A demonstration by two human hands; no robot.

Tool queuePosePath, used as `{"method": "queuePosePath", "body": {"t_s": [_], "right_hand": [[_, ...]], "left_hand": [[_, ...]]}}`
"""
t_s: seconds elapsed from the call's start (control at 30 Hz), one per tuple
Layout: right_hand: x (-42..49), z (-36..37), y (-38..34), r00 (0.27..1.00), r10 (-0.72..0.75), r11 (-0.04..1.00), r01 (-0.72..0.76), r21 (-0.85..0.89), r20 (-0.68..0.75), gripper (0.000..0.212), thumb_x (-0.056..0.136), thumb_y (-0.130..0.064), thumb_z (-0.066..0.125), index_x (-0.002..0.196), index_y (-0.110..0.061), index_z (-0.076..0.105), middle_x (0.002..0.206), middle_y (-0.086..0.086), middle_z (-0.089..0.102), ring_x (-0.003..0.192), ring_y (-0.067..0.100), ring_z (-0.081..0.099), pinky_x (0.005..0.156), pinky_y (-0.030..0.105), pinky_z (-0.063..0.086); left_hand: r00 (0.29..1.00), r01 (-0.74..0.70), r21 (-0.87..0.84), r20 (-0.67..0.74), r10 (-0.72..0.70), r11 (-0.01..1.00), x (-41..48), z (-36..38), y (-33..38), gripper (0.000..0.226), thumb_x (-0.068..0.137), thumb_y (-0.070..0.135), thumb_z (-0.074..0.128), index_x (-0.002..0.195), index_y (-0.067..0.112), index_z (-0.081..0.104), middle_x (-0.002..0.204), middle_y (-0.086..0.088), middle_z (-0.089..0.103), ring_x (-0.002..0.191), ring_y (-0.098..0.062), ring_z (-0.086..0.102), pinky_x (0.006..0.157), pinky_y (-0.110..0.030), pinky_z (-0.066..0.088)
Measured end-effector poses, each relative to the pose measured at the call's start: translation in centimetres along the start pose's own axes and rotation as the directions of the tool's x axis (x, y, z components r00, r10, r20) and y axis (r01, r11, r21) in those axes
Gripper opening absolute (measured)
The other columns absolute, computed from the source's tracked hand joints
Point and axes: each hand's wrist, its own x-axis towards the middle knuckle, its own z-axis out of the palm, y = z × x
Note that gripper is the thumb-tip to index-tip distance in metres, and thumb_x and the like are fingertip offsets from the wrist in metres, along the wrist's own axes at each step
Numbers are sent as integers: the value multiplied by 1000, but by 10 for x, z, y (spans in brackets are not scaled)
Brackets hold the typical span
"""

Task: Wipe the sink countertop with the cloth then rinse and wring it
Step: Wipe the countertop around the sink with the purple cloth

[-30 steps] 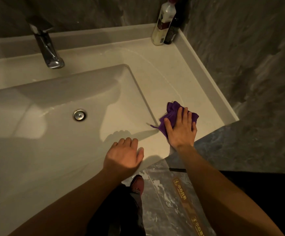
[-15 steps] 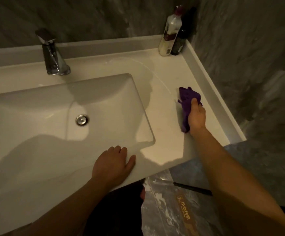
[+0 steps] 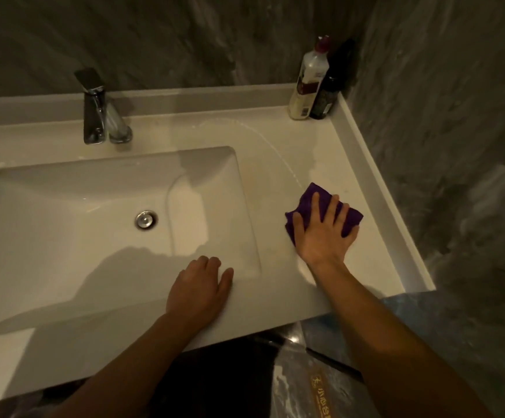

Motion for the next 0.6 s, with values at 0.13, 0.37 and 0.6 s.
{"method": "queuePosePath", "body": {"t_s": [0.13, 0.37, 0.6], "right_hand": [[24, -4, -4, 990, -142, 989, 142, -41, 4, 75, 98, -71, 10, 163, -34, -1, 173, 6, -4, 158, 31, -9, 123, 63, 2], [65, -7, -21, 954, -299, 952, 298, -77, -12, 76, 99, -69, 14, 163, -30, 4, 173, 6, 2, 159, 30, -2, 124, 60, 6], [112, -12, -57, 922, -385, 922, 382, -54, -44, 75, 101, -66, 14, 164, -26, 8, 173, 7, 7, 159, 30, 4, 126, 54, 7]], "left_hand": [[987, -159, -90, -47, 155, 983, 29, 13, 50, 68, 101, 54, 34, 159, 18, 27, 167, -9, 27, 153, -27, 25, 123, -41, 25], [982, -180, 21, 57, 178, 984, 49, 28, 80, 75, 102, 56, 18, 162, 20, -9, 171, 0, -15, 155, -13, -20, 129, -41, 3], [983, -175, 38, 71, 172, 984, 49, 26, 82, 75, 102, 58, 14, 161, 20, -13, 170, 0, -19, 154, -13, -23, 128, -41, 2]]}}
